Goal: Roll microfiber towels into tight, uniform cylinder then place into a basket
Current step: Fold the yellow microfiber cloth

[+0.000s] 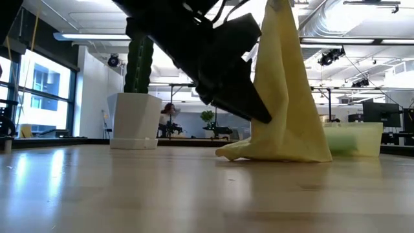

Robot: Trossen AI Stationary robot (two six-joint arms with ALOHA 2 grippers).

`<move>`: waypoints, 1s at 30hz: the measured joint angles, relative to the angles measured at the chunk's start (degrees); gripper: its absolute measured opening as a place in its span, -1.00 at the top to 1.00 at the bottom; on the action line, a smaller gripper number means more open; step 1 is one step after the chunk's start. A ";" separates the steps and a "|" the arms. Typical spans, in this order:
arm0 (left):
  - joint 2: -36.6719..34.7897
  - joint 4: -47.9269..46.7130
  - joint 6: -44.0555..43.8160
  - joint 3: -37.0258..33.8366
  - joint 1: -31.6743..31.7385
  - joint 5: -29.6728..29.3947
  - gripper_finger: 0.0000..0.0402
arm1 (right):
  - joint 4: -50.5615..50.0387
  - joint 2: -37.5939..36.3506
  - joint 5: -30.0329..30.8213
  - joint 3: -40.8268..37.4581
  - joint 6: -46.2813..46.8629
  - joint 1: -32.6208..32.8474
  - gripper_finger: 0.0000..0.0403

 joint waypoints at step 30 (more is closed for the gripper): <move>-12.03 -58.55 -16.45 13.50 -7.15 -27.85 1.00 | 35.33 -9.51 -0.66 -28.55 -3.38 2.38 1.00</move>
